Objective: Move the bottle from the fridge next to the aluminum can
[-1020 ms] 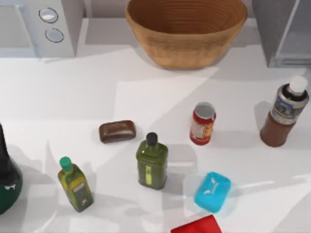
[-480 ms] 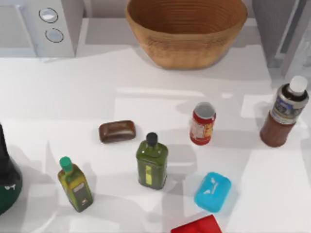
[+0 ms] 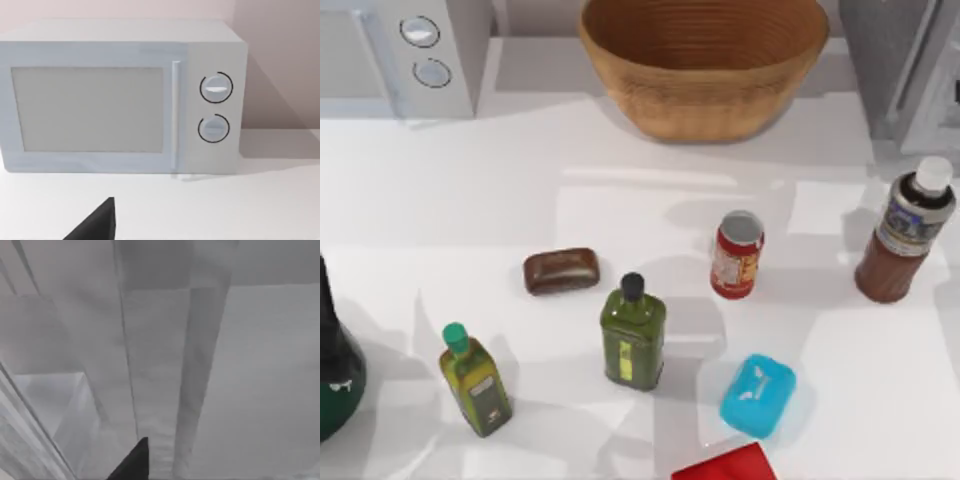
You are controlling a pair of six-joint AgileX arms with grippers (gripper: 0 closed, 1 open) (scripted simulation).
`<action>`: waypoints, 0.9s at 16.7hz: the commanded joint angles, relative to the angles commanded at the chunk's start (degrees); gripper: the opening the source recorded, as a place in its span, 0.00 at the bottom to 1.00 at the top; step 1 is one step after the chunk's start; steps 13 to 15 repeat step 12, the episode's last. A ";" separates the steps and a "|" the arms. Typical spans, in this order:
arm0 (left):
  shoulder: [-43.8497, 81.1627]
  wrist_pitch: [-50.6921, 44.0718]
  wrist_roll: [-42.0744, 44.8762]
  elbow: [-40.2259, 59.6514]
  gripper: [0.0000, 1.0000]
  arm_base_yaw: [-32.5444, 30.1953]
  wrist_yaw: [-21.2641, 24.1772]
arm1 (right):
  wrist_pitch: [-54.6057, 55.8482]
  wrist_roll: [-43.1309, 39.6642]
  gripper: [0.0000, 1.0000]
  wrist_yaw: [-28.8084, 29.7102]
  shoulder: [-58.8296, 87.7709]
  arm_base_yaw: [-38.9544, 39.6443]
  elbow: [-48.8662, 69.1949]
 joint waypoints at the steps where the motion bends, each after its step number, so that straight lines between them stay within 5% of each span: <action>1: 0.00 0.00 0.00 0.00 1.00 0.00 0.00 | -0.34 0.07 1.00 -0.02 1.54 0.01 1.89; 9: 0.00 0.00 0.00 0.00 1.00 0.00 0.00 | -4.37 0.04 1.00 0.36 16.90 0.15 21.37; 15: 0.00 0.00 0.00 0.00 1.00 0.00 0.00 | -4.90 0.04 1.00 0.45 18.71 0.15 23.66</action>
